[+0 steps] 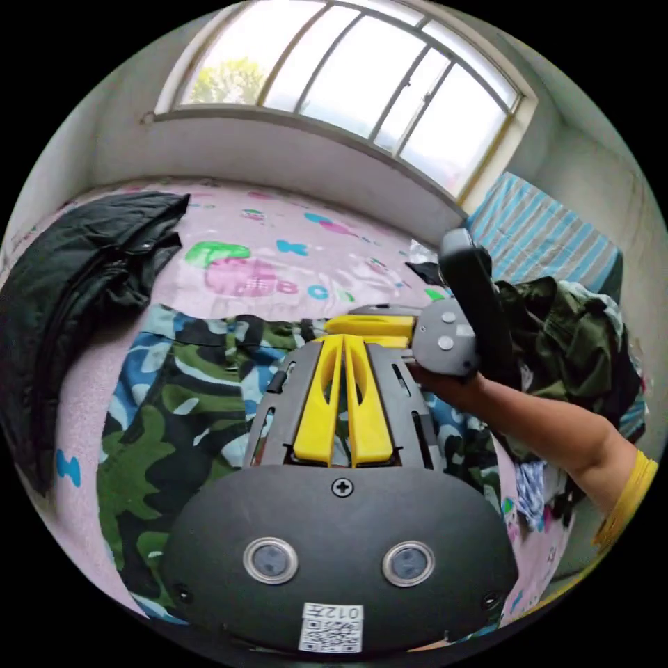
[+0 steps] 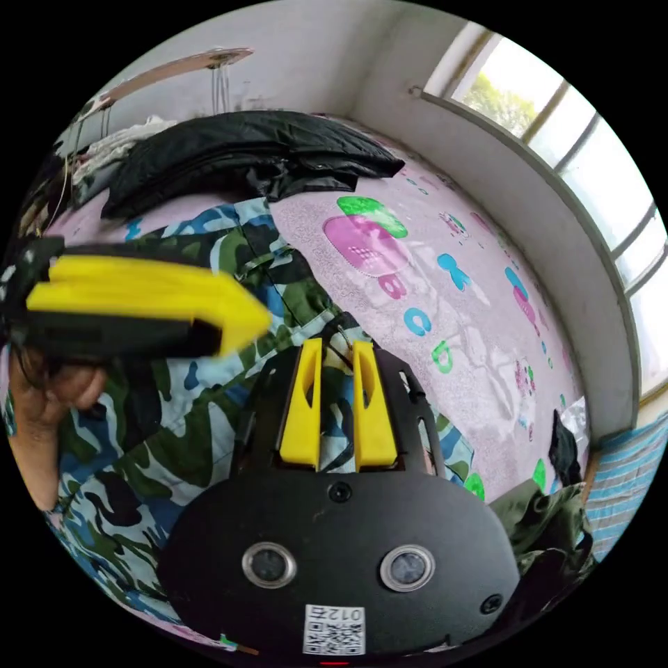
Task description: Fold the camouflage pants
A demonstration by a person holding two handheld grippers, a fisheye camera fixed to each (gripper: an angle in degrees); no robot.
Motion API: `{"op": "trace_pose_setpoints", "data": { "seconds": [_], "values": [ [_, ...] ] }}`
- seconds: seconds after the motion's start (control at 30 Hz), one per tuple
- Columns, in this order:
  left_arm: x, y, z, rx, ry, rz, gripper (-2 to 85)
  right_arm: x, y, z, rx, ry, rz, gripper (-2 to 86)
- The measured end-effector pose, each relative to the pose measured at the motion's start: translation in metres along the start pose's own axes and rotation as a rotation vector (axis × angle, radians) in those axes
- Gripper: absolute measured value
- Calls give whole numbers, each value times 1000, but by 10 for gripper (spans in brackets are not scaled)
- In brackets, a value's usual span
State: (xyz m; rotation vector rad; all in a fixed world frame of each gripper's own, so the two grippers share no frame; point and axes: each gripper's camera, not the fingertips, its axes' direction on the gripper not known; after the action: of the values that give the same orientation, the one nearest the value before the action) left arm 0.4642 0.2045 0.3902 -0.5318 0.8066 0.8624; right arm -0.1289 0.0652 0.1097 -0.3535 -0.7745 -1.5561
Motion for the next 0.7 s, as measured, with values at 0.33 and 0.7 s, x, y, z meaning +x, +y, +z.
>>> {"op": "trace_pose_setpoints", "data": {
  "seconds": [0.33,0.7],
  "values": [
    [17,16,46,-254,-25,102,3,60,79,-21,88,-114,263,20],
    [20,39,63,-328,-85,101,2,106,152,-23,121,-55,479,5]
  ]
}}
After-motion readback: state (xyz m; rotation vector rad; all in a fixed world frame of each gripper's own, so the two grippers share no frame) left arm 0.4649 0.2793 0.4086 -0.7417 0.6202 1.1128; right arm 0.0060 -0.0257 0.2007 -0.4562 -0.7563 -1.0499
